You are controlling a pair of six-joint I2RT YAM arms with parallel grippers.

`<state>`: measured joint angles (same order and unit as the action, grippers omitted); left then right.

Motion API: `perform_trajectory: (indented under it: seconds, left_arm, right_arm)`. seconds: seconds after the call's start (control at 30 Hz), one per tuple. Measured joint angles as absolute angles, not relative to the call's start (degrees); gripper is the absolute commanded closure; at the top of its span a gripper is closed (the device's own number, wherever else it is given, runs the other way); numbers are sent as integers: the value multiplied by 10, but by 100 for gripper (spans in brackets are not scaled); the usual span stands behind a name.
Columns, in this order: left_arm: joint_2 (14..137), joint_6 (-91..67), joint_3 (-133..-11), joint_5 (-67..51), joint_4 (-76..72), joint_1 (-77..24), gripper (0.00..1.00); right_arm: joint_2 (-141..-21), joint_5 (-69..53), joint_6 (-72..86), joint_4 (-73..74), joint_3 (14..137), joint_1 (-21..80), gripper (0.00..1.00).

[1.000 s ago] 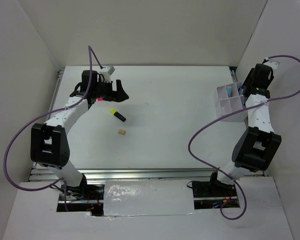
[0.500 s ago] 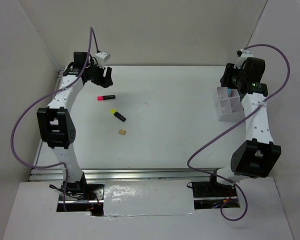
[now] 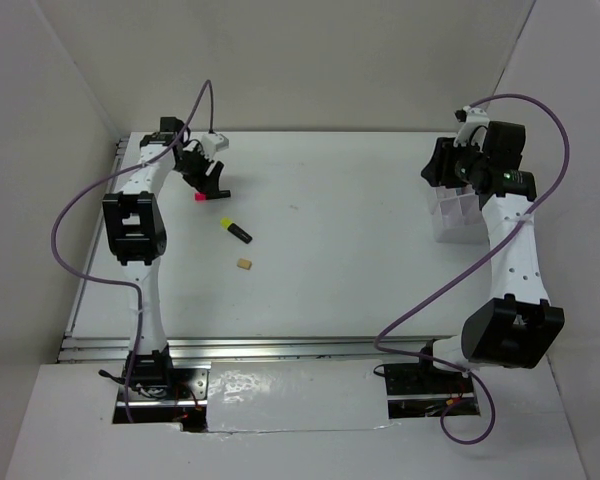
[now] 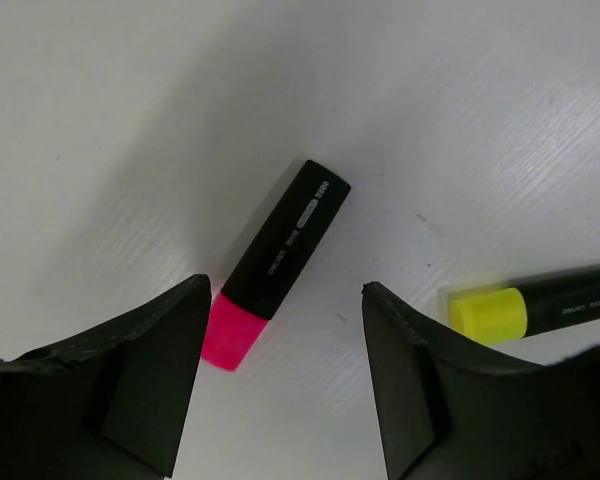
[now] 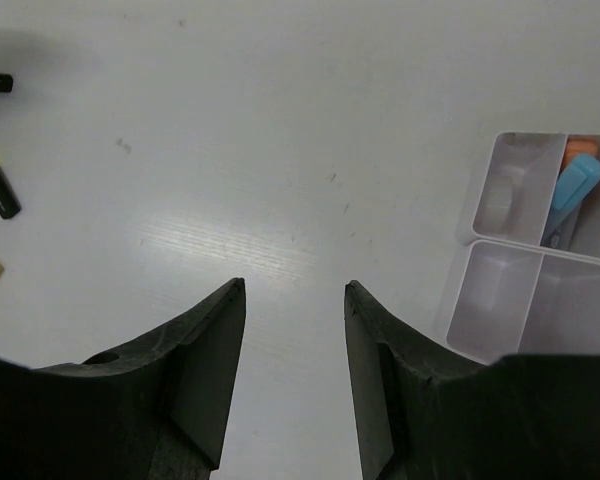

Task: Sort the stationery into containers
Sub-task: Grab a piece of stationery with the left arm

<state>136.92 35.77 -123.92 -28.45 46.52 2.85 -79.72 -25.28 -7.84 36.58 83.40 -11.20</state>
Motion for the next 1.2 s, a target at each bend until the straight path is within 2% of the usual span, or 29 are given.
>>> perform_trajectory:
  seconds: [0.4,0.5,0.7,0.77,0.83,0.87,0.9,0.93,0.97,1.07,1.2]
  left_arm:
    - [1418,387,-1258,-255,464,-22,27]
    - [1430,385,-1271,-246,462,-23,29]
    - [1429,387,-1265,-236,450,-20,46]
    - [1410,388,-1230,-234,435,-18,50]
    - [1389,388,-1196,-229,434,-16,61]
    - [1380,387,-1181,-228,436,-15,61]
    - [1372,387,-1169,-227,437,-15,70]
    - [1366,385,-1160,-227,440,-15,84]
    - [1360,383,-1152,-227,444,-15,84]
    - [1342,337,-1123,-258,445,-11,100]
    - [1263,176,-1002,-355,367,9,100]
  right_arm:
    - [-797,-264,-85,374,831,-107,49]
    - [-797,-264,-86,375,831,-106,49]
    - [-797,-264,-90,376,831,-102,49]
    - [-796,-264,-91,378,831,-101,49]
    - [-796,-265,-93,379,831,-98,50]
    - [-796,-266,-95,380,832,-96,51]
    - [-796,-267,-96,382,833,-93,51]
    - [-796,-267,-98,384,833,-87,52]
    - [-796,-269,-100,387,835,-78,52]
    - [-796,-265,-108,389,844,-39,52]
    - [-785,-263,-124,386,852,46,52]
